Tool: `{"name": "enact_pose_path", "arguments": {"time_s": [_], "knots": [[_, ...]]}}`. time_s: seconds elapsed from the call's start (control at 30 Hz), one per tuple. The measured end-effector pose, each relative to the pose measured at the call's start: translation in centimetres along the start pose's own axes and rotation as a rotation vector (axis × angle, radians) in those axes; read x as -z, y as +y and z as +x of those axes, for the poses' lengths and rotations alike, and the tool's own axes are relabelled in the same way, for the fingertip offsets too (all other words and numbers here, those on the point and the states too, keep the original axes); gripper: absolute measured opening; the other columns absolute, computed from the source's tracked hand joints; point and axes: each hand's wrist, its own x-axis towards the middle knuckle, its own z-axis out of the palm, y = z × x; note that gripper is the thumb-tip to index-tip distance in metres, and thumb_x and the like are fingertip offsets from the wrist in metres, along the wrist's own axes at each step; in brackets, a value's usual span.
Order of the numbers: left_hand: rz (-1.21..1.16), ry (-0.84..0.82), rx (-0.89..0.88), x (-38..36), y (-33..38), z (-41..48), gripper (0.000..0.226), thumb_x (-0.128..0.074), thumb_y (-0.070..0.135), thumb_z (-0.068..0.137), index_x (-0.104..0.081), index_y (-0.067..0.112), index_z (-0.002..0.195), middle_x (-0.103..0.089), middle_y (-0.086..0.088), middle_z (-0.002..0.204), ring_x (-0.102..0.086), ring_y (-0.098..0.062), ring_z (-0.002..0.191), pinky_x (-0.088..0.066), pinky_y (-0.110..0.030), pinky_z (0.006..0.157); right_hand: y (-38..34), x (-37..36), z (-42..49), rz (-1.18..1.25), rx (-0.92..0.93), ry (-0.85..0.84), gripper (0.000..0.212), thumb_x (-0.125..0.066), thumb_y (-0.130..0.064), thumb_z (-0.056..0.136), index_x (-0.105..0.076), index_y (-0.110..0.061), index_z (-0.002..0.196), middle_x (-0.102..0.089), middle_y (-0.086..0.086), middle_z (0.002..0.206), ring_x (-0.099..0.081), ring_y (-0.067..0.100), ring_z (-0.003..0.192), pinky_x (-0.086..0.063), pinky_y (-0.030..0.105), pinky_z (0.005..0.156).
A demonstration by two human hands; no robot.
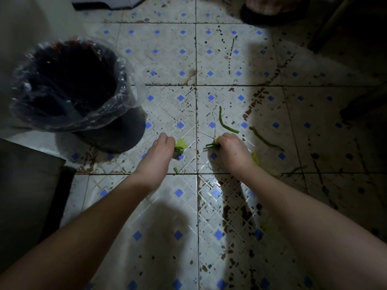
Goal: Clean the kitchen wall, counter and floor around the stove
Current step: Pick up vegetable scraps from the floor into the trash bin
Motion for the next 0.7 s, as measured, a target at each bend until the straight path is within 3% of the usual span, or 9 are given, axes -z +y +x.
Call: {"name": "enact_pose_path", "arguments": {"time_s": [0.17, 0.37, 0.63, 0.7], "knots": [[0.07, -0.023, -0.005, 1.4, 0.2, -0.2, 0.049, -0.061, -0.014, 0.071, -0.045, 0.011, 0.109, -0.046, -0.009, 0.108, -0.047, -0.024, 0.1, -0.041, -0.032, 0.082, -1.1, 1.7, -0.5, -0.029, 0.004, -0.019, 0.012, -0.063, -0.007, 0.081, -0.063, -0.002, 0.092, -0.059, 0.013, 0.093, -0.054, 0.029, 0.088, -0.048, 0.044, 0.075], [0.078, 0.019, -0.045, 3.2, -0.3, -1.6, 0.057, -0.074, -0.008, 0.059, -0.041, 0.018, 0.097, -0.039, 0.001, 0.092, -0.04, -0.016, 0.082, -0.035, -0.027, 0.066, -2.0, 2.8, -1.6, -0.064, -0.017, 0.053, 0.016, -0.065, -0.009, 0.081, -0.063, -0.011, 0.097, -0.06, 0.006, 0.094, -0.057, 0.027, 0.086, -0.048, 0.036, 0.067], [0.032, 0.04, -0.022, 3.9, -1.3, -3.0, 0.051, -0.067, -0.015, 0.061, -0.043, 0.014, 0.095, -0.035, 0.002, 0.087, -0.039, -0.016, 0.079, -0.032, -0.028, 0.064, -1.5, 2.3, -2.5, 0.02, -0.113, 0.056, 0.018, -0.067, -0.027, 0.081, -0.065, -0.017, 0.096, -0.062, 0.001, 0.092, -0.058, 0.022, 0.083, -0.05, 0.033, 0.07], [0.029, 0.041, -0.011, 3.6, -1.3, -3.0, 0.042, -0.058, -0.016, 0.068, -0.045, 0.012, 0.097, -0.038, -0.001, 0.09, -0.044, -0.021, 0.083, -0.033, -0.029, 0.066, -1.6, 1.5, -2.4, 0.025, -0.108, 0.034, 0.014, -0.063, -0.02, 0.085, -0.065, -0.017, 0.098, -0.063, 0.001, 0.096, -0.058, 0.023, 0.087, -0.047, 0.033, 0.07]]}}
